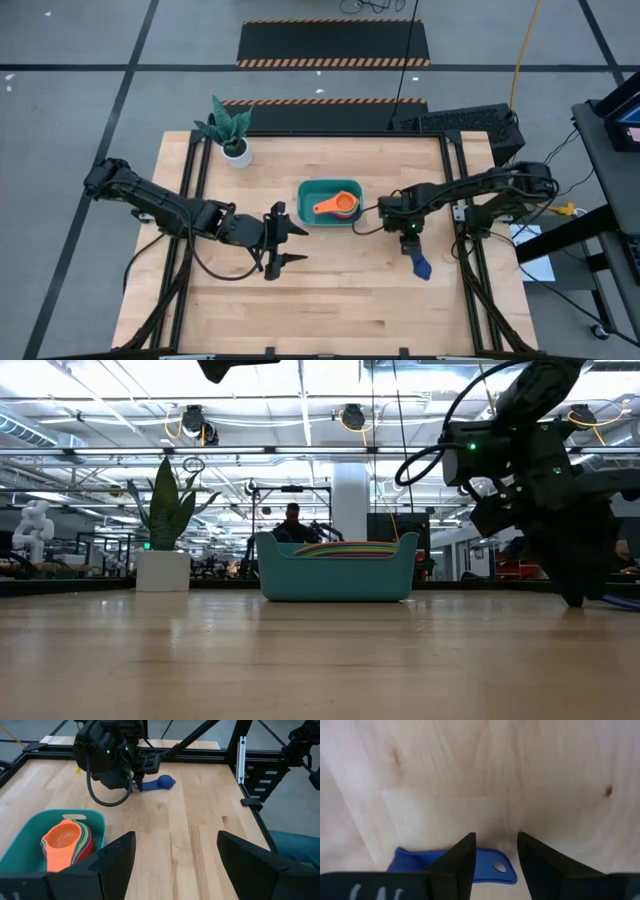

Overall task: Nest measuring cups in basket
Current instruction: Stack the dark blue measuring cup on top of the orange measuring cup inside the light blue bin

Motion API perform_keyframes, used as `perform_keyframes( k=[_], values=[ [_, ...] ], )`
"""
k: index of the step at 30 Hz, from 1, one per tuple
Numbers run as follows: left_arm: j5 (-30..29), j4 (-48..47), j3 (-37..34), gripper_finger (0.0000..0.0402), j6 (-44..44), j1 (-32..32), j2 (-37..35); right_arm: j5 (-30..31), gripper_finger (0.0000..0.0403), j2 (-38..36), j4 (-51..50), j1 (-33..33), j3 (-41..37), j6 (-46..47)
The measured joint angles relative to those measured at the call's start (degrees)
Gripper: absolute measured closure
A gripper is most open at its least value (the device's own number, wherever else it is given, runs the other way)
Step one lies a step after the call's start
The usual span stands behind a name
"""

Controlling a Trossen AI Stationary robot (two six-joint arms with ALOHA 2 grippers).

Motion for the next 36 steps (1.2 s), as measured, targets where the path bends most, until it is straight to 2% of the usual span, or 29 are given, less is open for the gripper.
perform_keyframes(
  k=[5, 14, 24, 36],
  values=[
    [0.0, 0.0, 0.0, 0.0119, 0.0, 0.0, 0.0, 0.1, 0.0262, -1.8, -0.7, -0.5, 0.7, 2.0],
    [0.0, 0.0, 0.0, 0.0119, 0.0, 0.0, 0.0, 4.6, 0.0262, -2.9, -1.7, -0.6, 1.2, 6.1],
    [-1.1, 0.0, 0.0, 0.0119, -0.2, 0.0, 0.0, 4.6, 0.0261, -3.0, -6.9, -0.7, 1.2, 1.7],
    [-1.9, 0.0, 0.0, 0.0119, 0.0, 0.0, 0.0, 2.8, 0.0261, -3.0, -7.0, -2.1, 1.3, -2.1]
  ],
)
